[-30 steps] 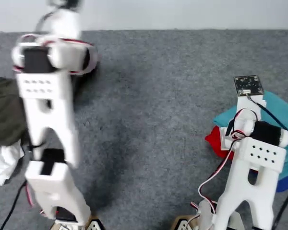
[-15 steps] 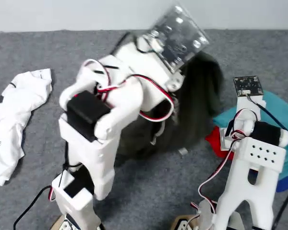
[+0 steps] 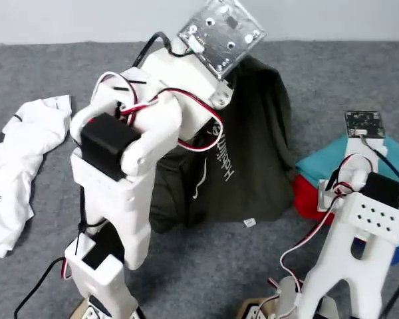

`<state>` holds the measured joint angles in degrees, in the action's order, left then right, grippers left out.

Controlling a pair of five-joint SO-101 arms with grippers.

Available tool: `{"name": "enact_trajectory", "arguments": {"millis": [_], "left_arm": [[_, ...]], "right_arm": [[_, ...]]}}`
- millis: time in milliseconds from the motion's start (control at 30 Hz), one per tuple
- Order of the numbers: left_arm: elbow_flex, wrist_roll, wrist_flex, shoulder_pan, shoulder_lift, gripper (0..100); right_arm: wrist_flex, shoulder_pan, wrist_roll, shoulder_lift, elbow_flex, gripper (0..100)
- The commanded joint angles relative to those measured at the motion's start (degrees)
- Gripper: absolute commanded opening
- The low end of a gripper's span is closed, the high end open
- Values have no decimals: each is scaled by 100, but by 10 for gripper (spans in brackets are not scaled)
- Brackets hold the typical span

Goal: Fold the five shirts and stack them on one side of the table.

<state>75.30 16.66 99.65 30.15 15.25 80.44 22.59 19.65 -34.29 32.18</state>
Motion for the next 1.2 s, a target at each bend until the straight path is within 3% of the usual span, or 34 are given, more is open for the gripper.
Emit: {"name": "enact_trajectory", "arguments": {"millis": [0, 167, 233, 433, 600, 733, 967, 1167], "left_arm": [[-321, 70, -220, -202, 343, 13], [-215, 9, -1749, -844, 1380, 13], [242, -352, -2057, -993, 1538, 13], [1604, -774, -1960, -1556, 1442, 13], [1745, -791, -1530, -2127, 1389, 13], [1736, -800, -1345, -2154, 1424, 13], [1736, -800, -1556, -862, 1556, 13], [1745, -756, -2813, 791, 1530, 13]], "right_arm": [[22, 48, -62, -233, -26, 150], [31, 48, -62, -233, -26, 150], [40, 57, -62, -233, -26, 150], [31, 57, -62, -233, -26, 150], [22, 48, -62, -233, -26, 150], [22, 48, -62, -233, -26, 150], [22, 48, -62, -233, -26, 150], [13, 48, -62, -233, -18, 150]]}}
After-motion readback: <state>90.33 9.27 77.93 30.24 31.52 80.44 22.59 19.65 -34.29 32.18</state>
